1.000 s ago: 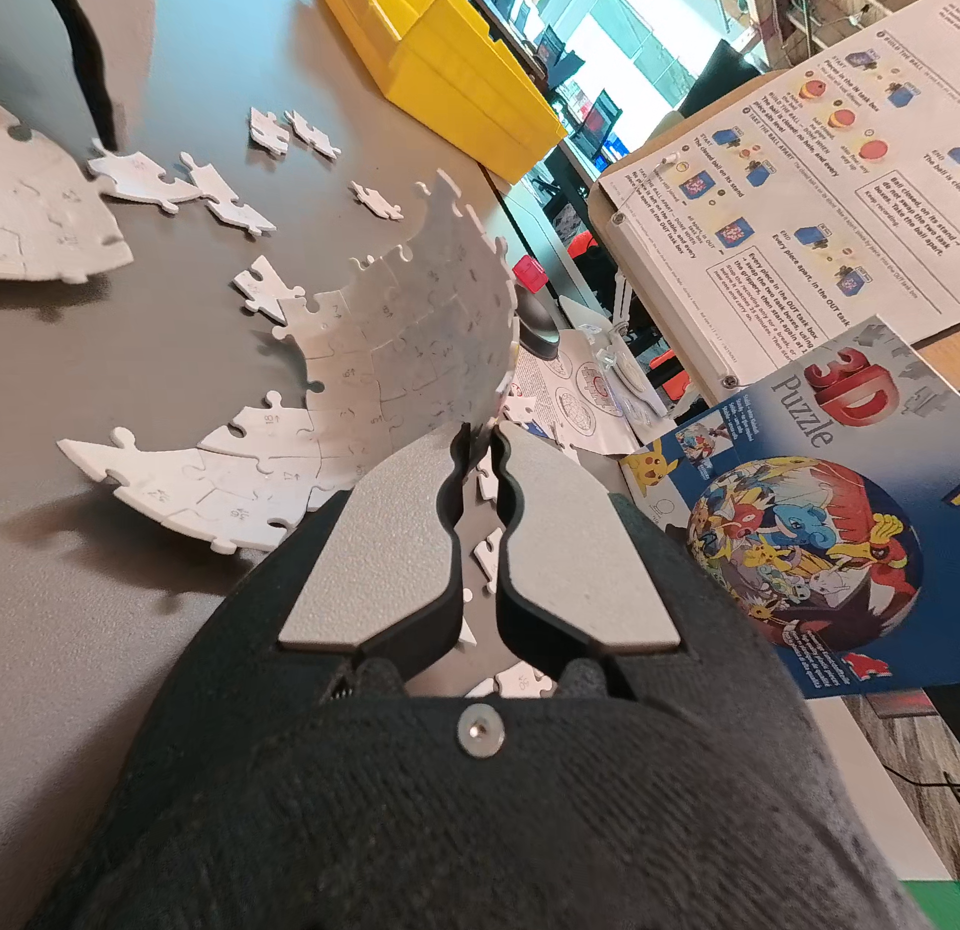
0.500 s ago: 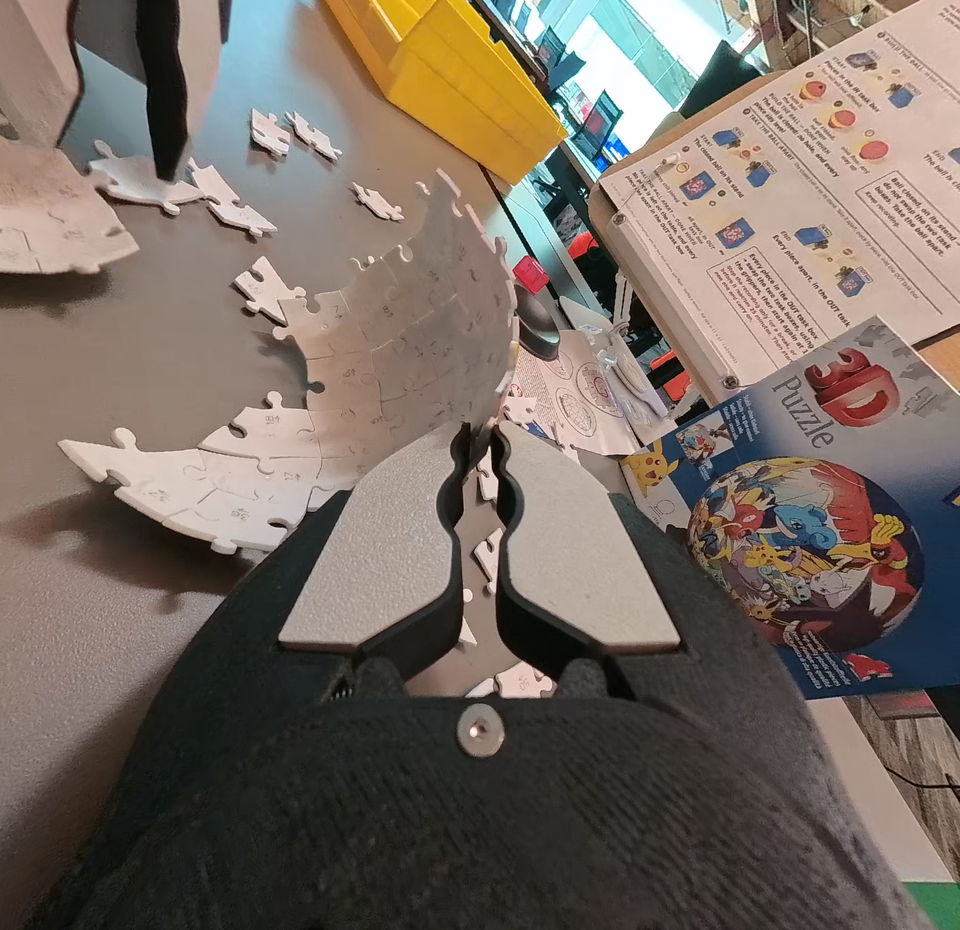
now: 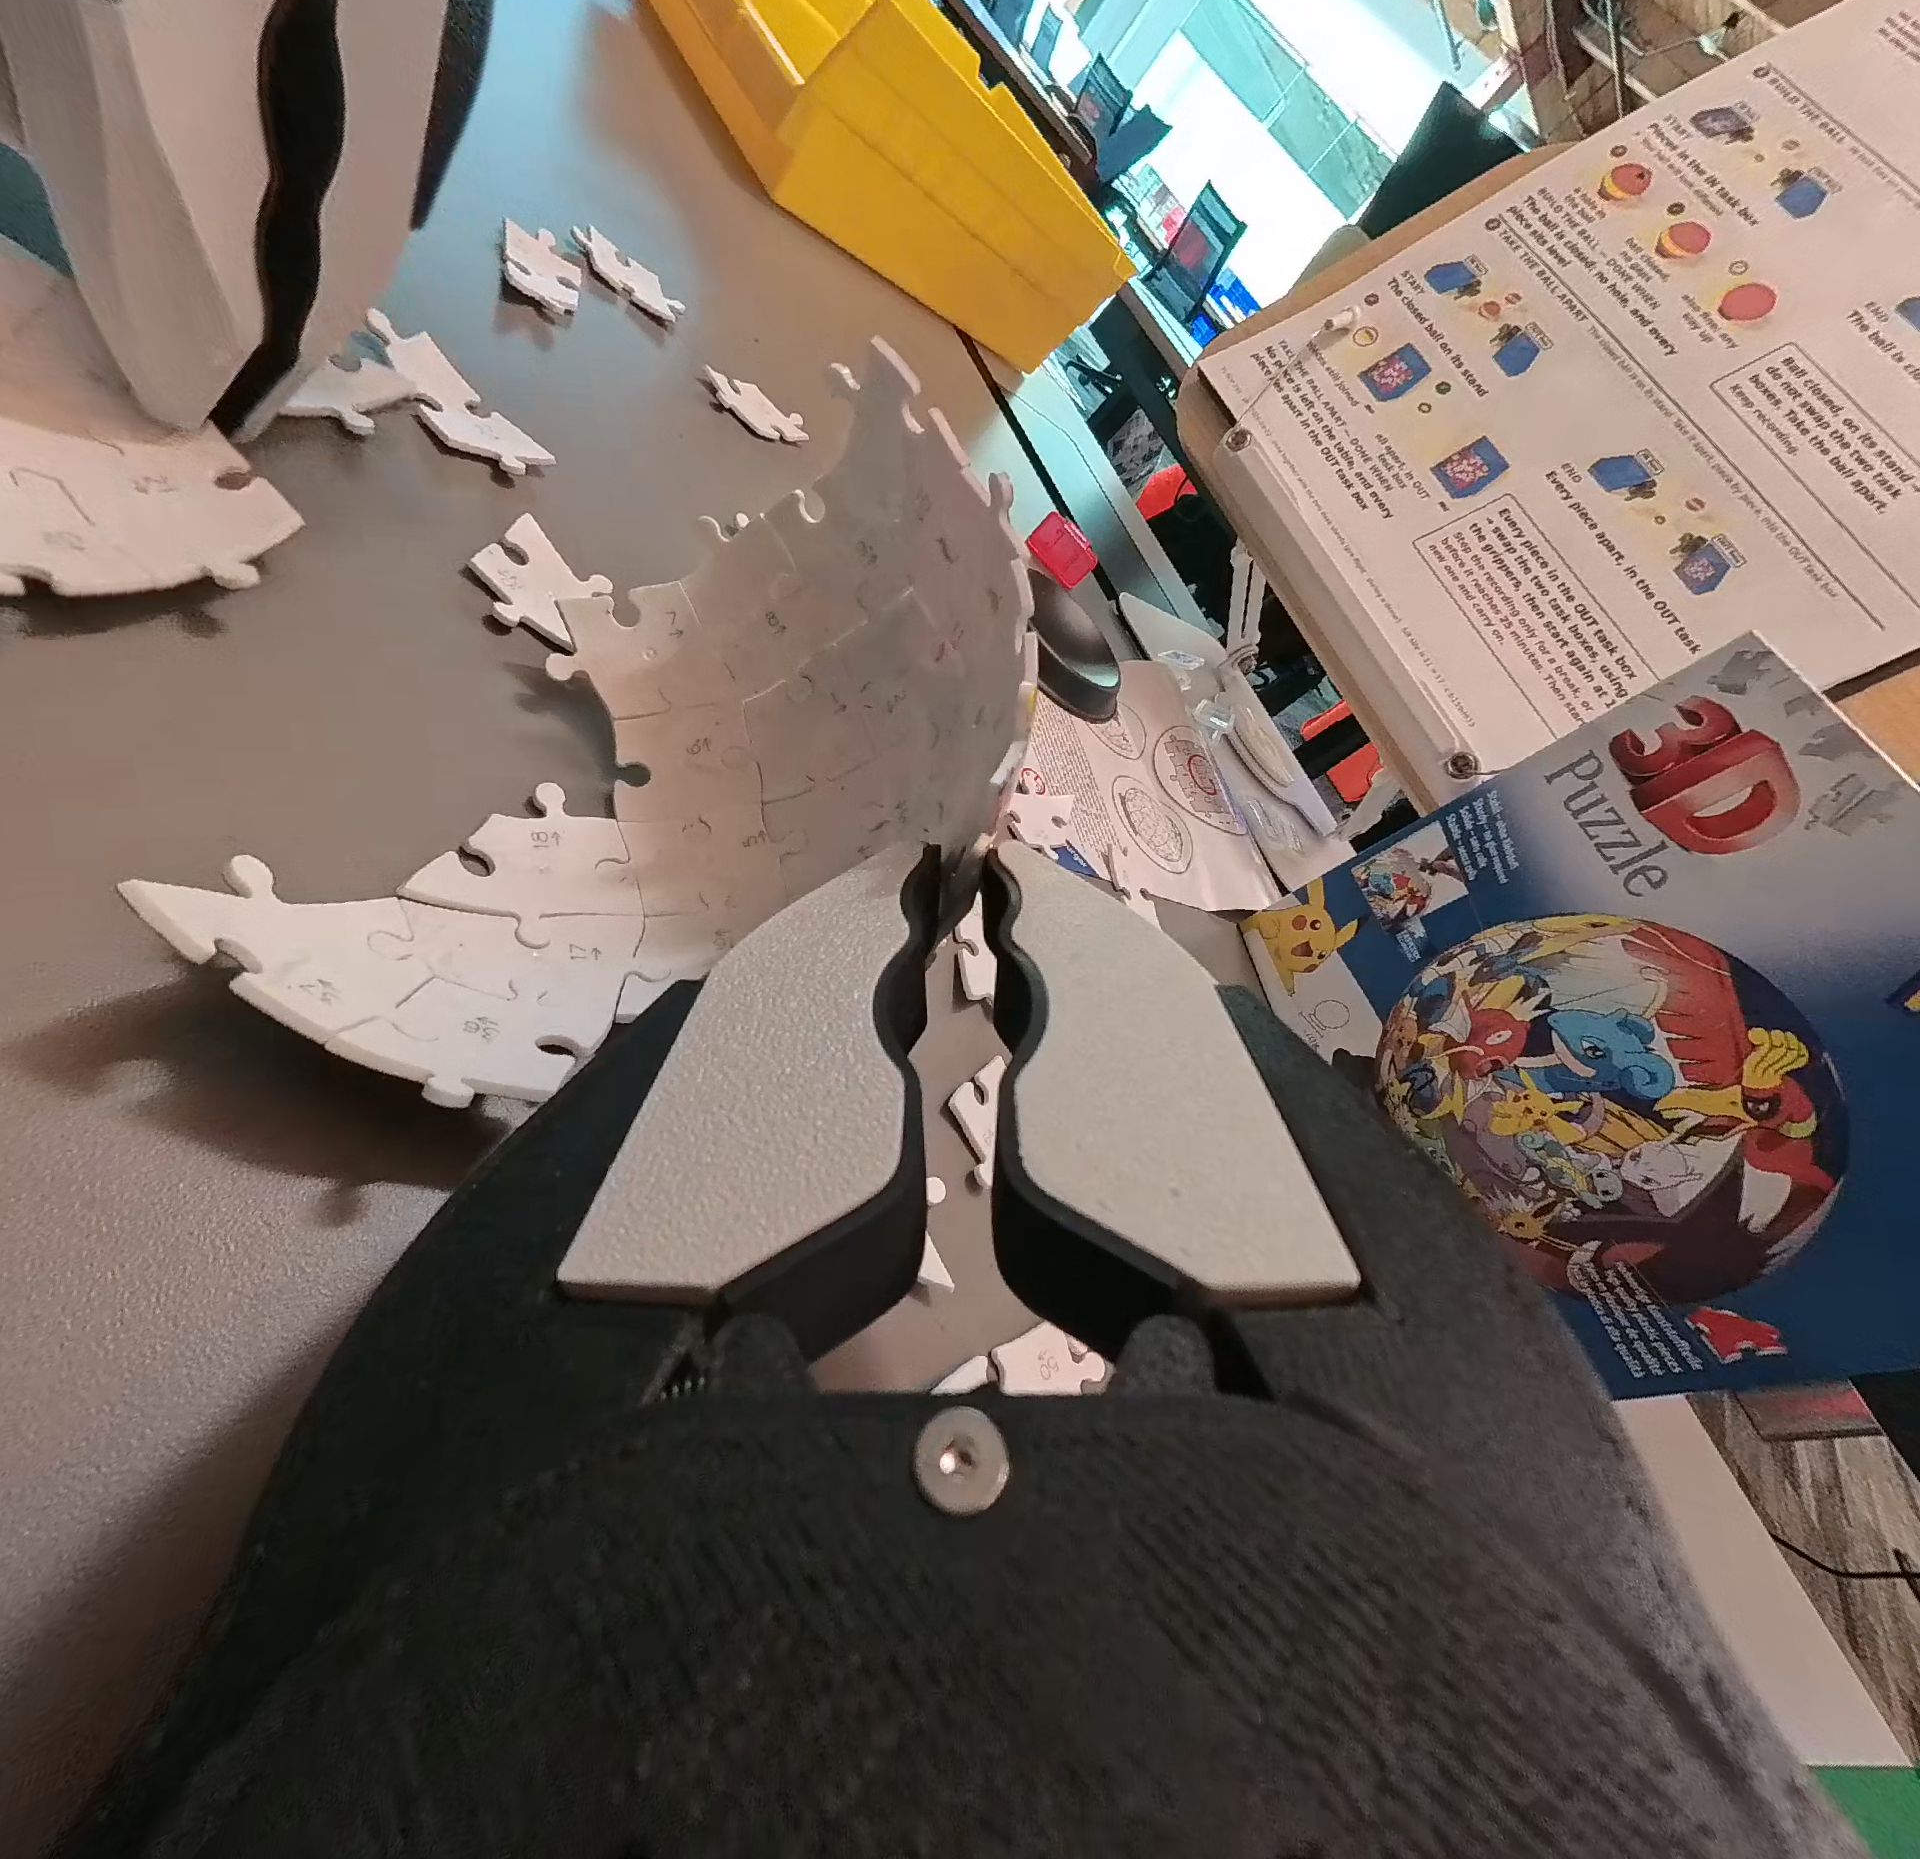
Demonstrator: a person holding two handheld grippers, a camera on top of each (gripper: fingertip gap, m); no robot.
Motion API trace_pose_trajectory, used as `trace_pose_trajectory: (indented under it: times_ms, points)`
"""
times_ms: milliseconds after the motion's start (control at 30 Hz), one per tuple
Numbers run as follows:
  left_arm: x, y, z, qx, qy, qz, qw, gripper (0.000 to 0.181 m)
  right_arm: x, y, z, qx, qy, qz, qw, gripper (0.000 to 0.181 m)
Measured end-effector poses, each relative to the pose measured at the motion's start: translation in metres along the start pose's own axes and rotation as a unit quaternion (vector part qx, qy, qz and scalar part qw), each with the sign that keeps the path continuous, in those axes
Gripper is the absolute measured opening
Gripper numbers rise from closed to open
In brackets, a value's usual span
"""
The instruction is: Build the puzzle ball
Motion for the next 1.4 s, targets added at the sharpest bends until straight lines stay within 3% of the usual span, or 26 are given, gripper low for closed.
trace_pose_trajectory:
  times_ms: [33,267,400,700,1000,1133,1400]
  points:
    - [0.0,-0.001,0.002,0.001,-0.026,0.018,1.0,0.003,0.0,0.0,0.0,0.0,0.0,0.0,1.0,0.008]
    - [-0.002,-0.014,0.011,0.009,-0.252,0.152,0.956,0.001,0.0,0.0,-0.001,-0.001,0.003,0.001,1.0,0.008]
    - [-0.009,-0.025,-0.003,0.028,-0.279,0.178,0.943,0.001,0.0,0.0,-0.001,-0.002,0.004,0.001,1.0,0.008]
    - [-0.02,-0.029,-0.016,0.088,-0.39,0.239,0.885,0.001,0.0,0.0,0.0,-0.001,0.004,0.001,1.0,0.008]
    - [-0.022,-0.04,-0.029,0.094,-0.409,0.242,0.875,0.007,0.0,0.0,-0.001,-0.002,0.004,0.001,1.0,0.008]
    - [-0.018,-0.044,-0.032,0.076,-0.403,0.226,0.884,0.013,0.0,0.0,0.0,-0.002,0.004,0.001,1.0,0.008]
    - [-0.019,-0.044,-0.031,0.106,-0.352,0.179,0.913,0.025,0.002,0.001,0.0,-0.002,-0.004,0.002,1.0,0.007]
Point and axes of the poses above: each gripper's, where its closed fingertips meet, z back along the fingers, x out of its top, y = z × x across the jaws, the point moved 9 cm from there along z, back along the fingers, and after that the axes turned 12 degrees about -x, right-handed, at the moved point
